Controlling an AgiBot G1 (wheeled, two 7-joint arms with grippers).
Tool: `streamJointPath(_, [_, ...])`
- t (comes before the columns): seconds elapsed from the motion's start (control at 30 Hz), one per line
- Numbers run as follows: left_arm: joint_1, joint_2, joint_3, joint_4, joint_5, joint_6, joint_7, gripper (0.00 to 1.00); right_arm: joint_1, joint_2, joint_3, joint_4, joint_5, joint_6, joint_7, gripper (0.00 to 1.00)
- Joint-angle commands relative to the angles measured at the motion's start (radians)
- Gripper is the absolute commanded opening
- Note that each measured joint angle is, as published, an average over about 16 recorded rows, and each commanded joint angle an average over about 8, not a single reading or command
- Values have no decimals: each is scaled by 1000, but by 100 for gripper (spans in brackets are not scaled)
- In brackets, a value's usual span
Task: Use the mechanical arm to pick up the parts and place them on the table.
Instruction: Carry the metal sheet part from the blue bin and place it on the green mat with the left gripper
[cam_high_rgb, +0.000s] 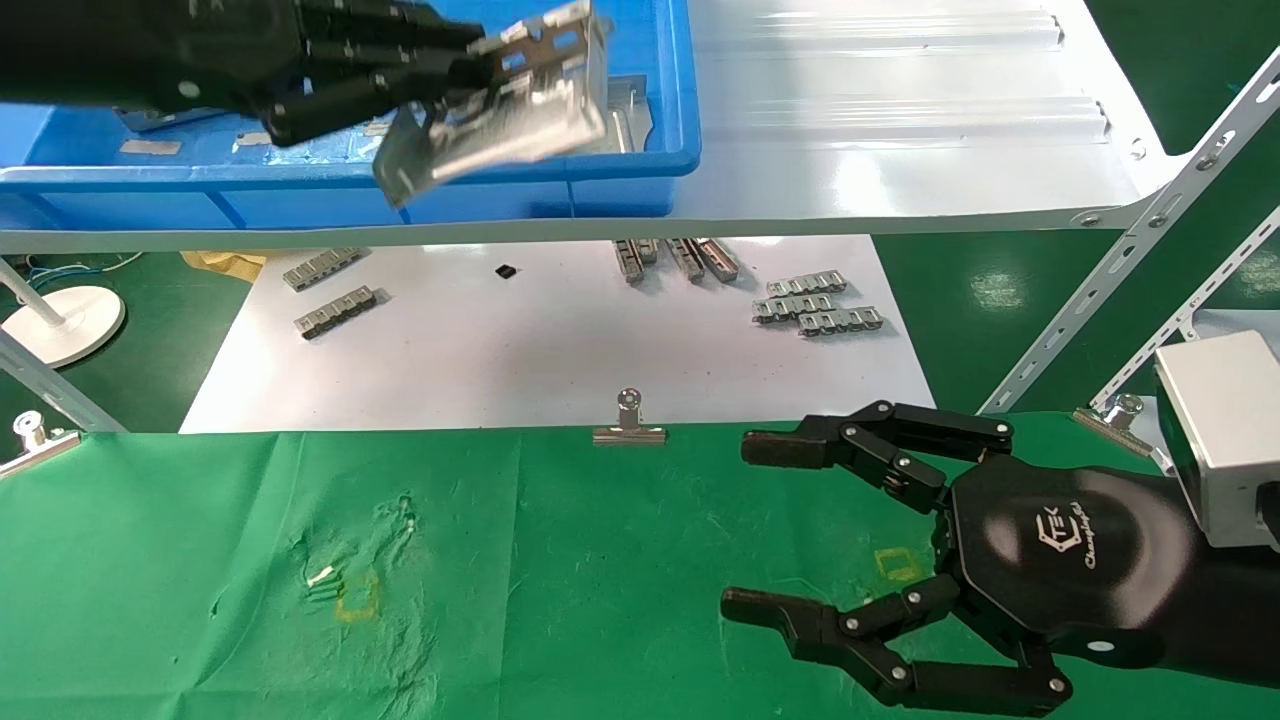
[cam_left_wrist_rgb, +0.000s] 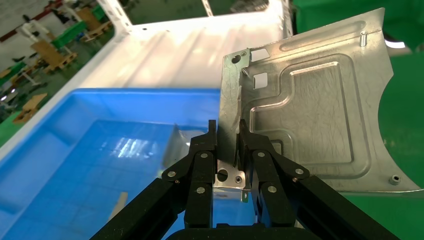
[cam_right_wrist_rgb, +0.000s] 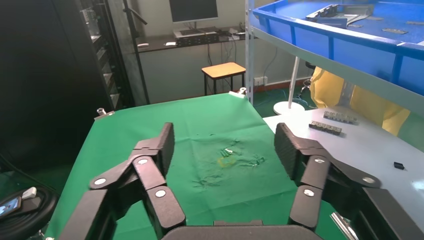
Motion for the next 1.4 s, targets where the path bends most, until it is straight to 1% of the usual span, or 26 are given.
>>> streamJointPath(0.03, [15, -8, 8, -34, -6, 12, 14, 0, 0, 0, 0, 0, 0, 0, 0, 100])
streamJointPath(0.13, [89, -73, 52, -188, -93, 13, 24, 0, 0, 0, 0, 0, 0, 0, 0, 100])
streamJointPath(0.3, [220, -218, 152, -457, -263, 6, 33, 0, 0, 0, 0, 0, 0, 0, 0, 100])
streamJointPath(0.4, [271, -288, 213, -548, -320, -1, 40, 0, 0, 0, 0, 0, 0, 0, 0, 100])
streamJointPath(0.47, [297, -318, 254, -571, -336, -4, 48, 0, 0, 0, 0, 0, 0, 0, 0, 100])
streamJointPath(0.63, [356, -348, 351, -530, -334, -9, 99, 0, 0, 0, 0, 0, 0, 0, 0, 100])
streamJointPath(0.8, [418, -347, 412, -417, -314, -37, 235, 0, 0, 0, 0, 0, 0, 0, 0, 100])
streamJointPath(1.0, [486, -316, 430, -271, -274, -123, 423, 0, 0, 0, 0, 0, 0, 0, 0, 100])
streamJointPath(1.13, [533, -293, 416, -195, -296, -153, 513, 0, 0, 0, 0, 0, 0, 0, 0, 100])
streamJointPath(1.17, [541, -288, 413, -181, -302, -155, 533, 3, 0, 0, 0, 0, 0, 0, 0, 100])
streamJointPath(1.4, [571, -261, 405, -104, -311, -163, 645, 91, 0, 0, 0, 0, 0, 0, 0, 100])
